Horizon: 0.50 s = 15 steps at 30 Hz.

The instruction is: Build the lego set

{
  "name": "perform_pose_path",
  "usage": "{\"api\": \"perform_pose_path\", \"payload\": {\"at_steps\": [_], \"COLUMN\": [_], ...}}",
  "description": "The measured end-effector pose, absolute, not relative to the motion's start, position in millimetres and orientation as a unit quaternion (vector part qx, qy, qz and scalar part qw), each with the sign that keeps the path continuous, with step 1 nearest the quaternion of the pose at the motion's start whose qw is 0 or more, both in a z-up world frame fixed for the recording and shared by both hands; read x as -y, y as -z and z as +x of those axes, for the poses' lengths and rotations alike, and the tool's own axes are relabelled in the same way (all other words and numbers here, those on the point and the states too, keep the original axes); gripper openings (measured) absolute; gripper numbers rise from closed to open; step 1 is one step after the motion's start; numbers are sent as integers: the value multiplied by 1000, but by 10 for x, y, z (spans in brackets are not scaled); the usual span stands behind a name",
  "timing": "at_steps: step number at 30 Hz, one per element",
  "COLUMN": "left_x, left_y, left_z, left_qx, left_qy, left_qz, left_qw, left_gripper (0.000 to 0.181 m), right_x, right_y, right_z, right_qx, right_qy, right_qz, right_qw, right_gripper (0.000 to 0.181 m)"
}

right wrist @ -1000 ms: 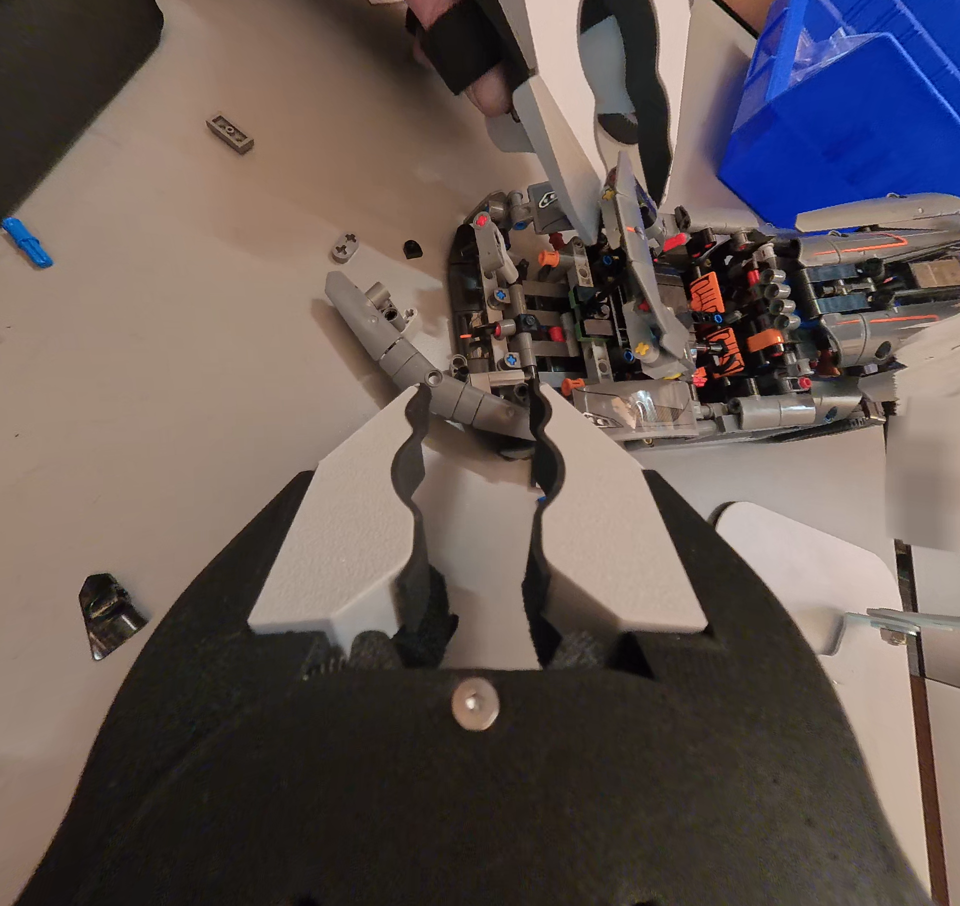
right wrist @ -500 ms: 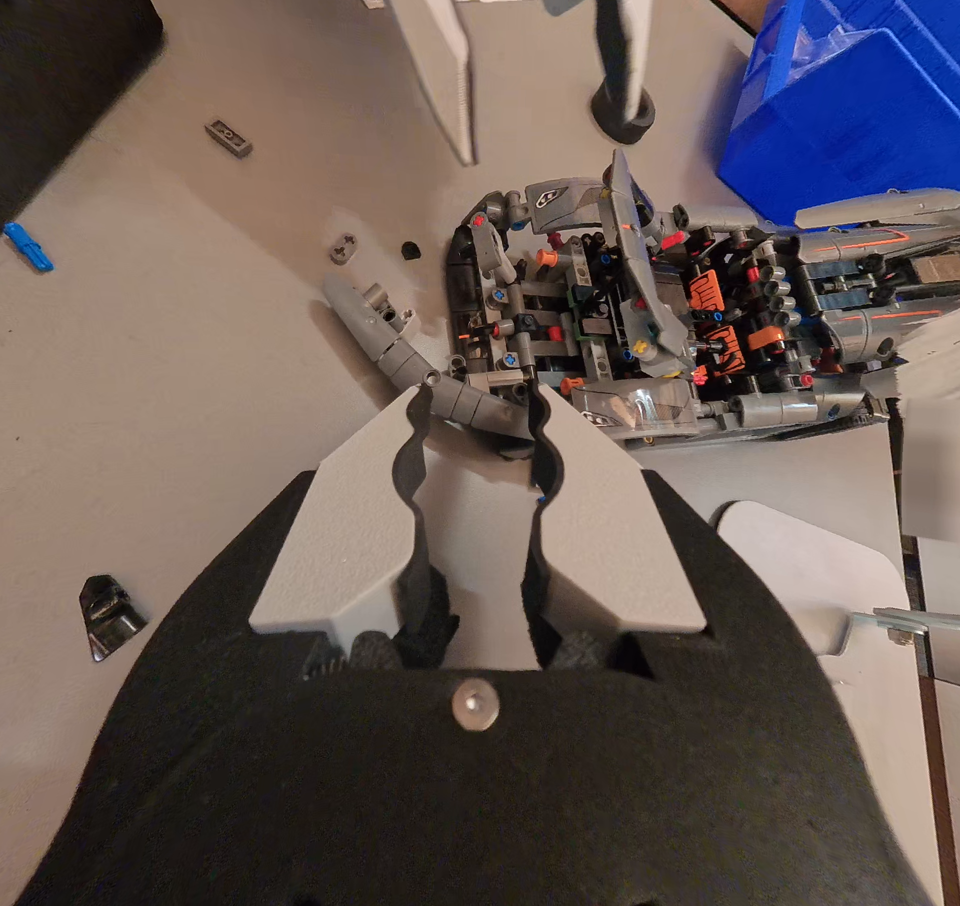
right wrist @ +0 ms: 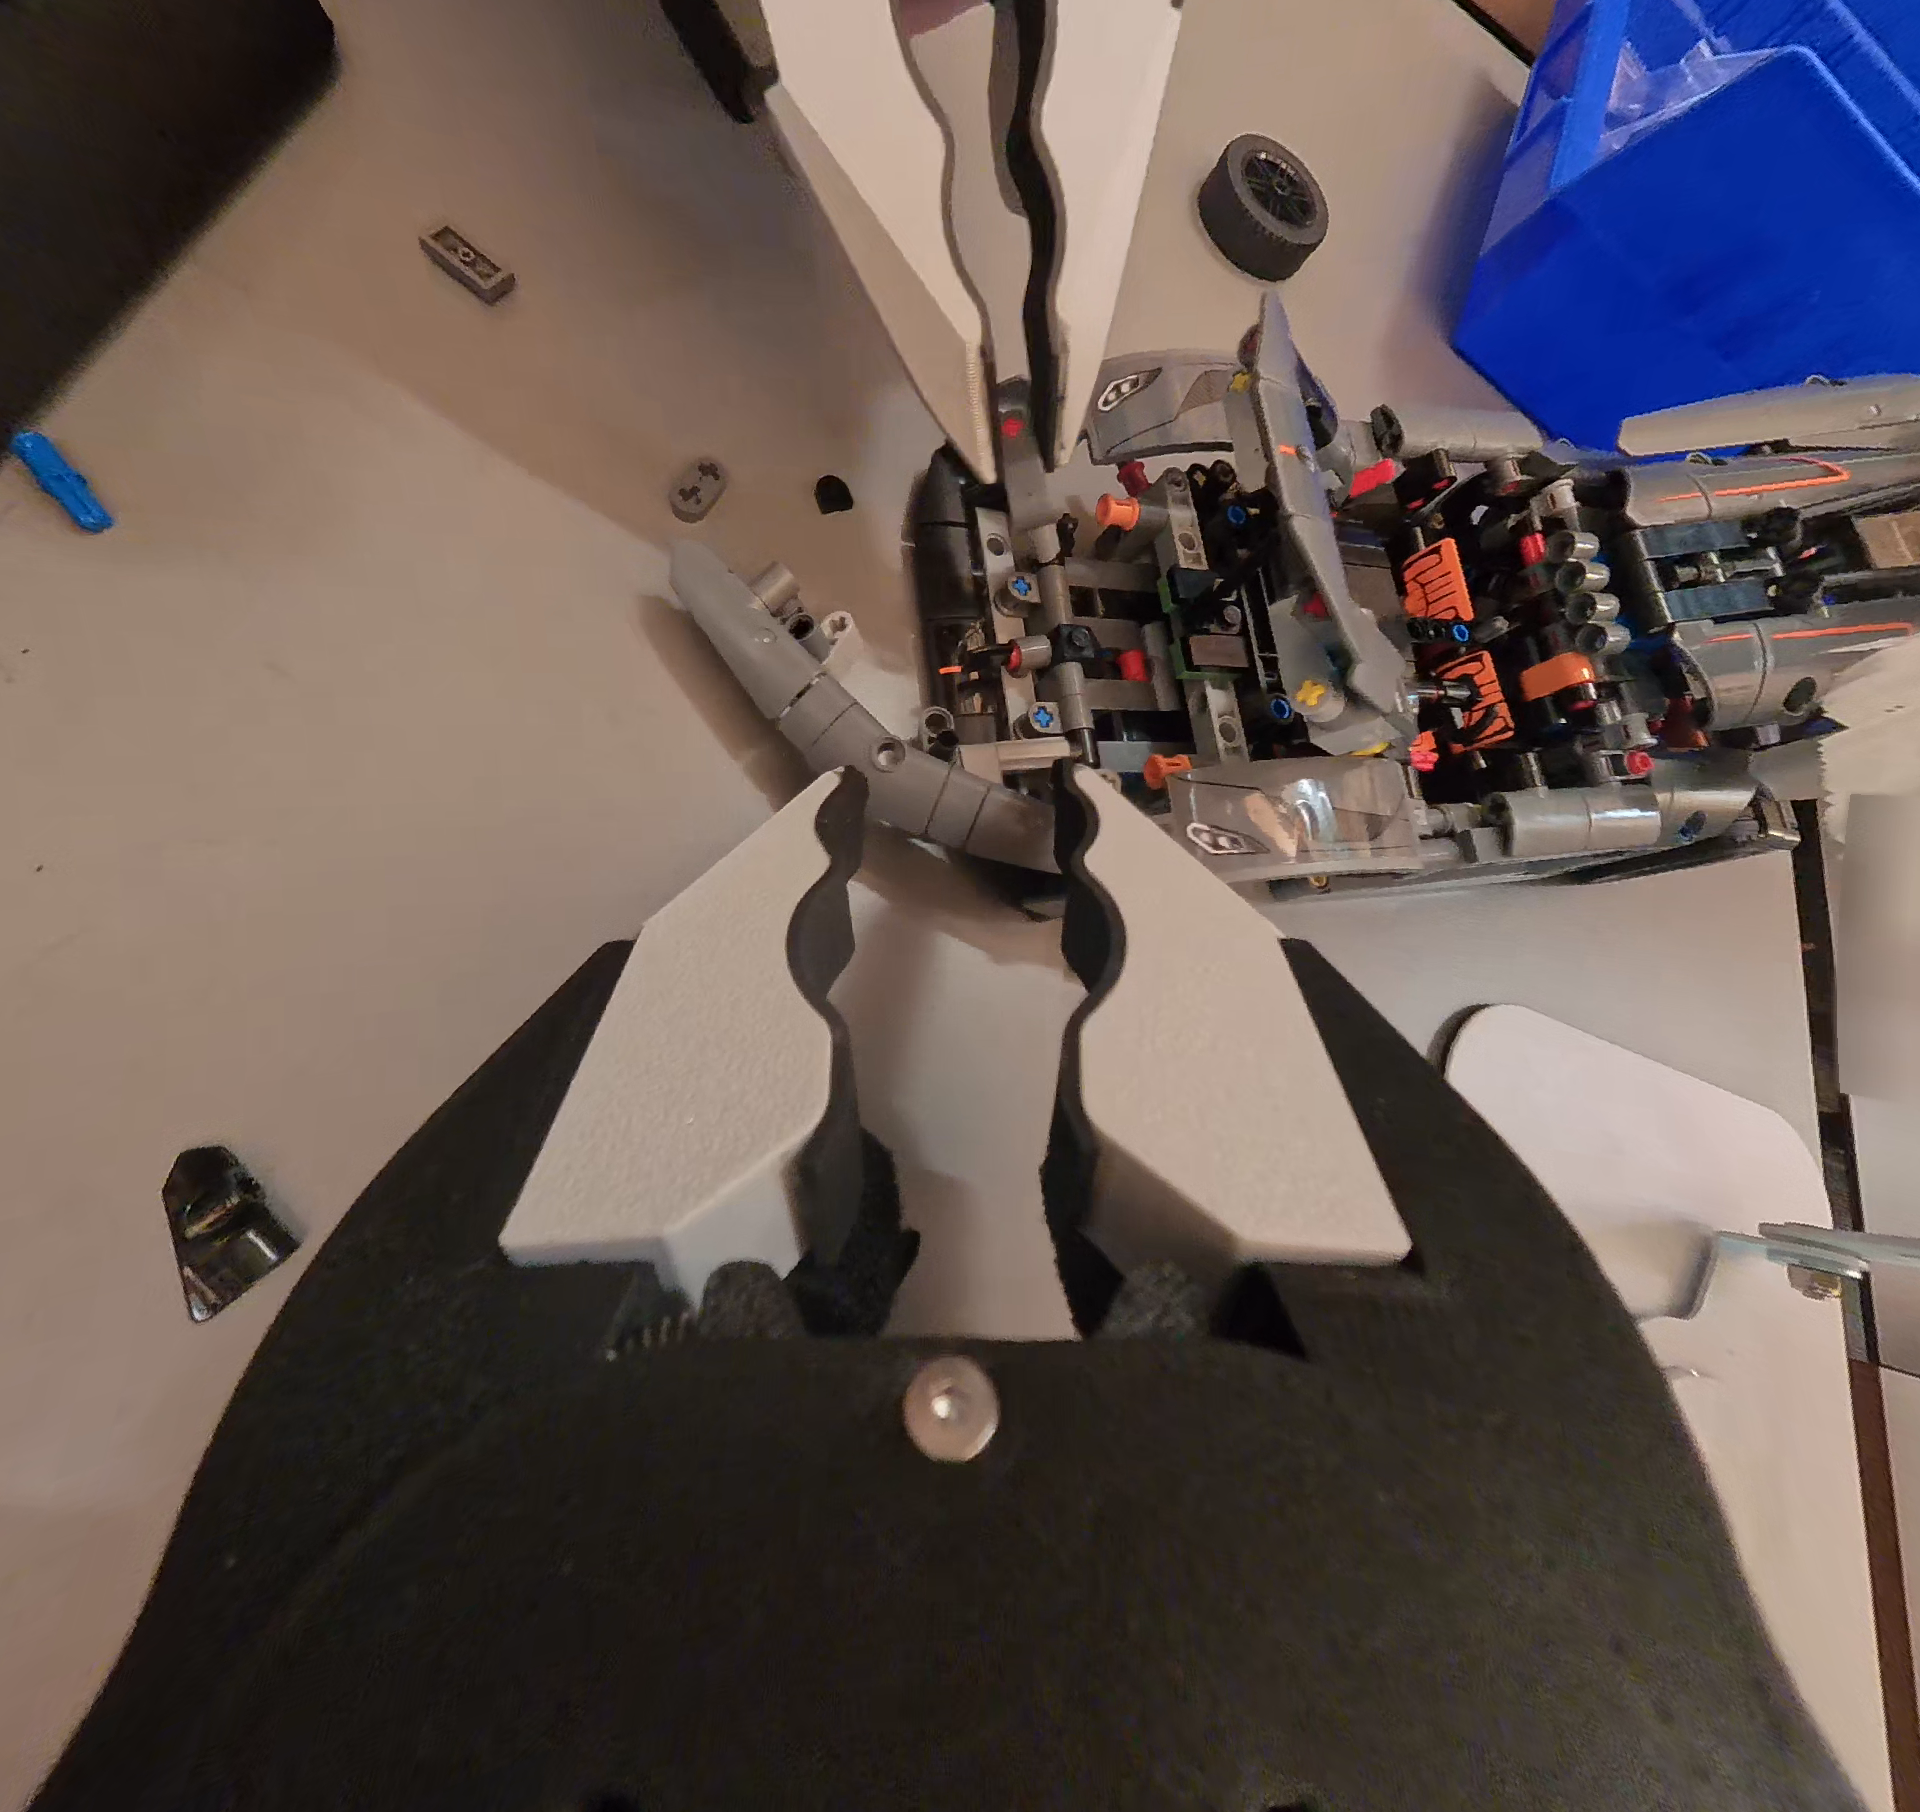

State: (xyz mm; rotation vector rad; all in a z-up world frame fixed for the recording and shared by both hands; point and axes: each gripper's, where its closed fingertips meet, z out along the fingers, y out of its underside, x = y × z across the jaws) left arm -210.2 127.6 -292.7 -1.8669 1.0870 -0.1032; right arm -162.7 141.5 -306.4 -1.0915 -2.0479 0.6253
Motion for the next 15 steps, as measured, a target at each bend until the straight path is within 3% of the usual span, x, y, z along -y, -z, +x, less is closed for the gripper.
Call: {"api": "perform_pose_path", "payload": {"at_steps": [15], "left_x": [-1534], "left_y": [2820], "left_z": [-2446], "left_qx": [-329], "left_qy": [22], "left_qz": [-796], "left_qw": [508], "left_gripper": [3], "right_x": [-1393], "right_y": [3079], "right_z": [-1633], "right_qx": [798], "right_qy": [-238], "right_qz": [-420], "right_qw": [361], "right_gripper": [35]}}
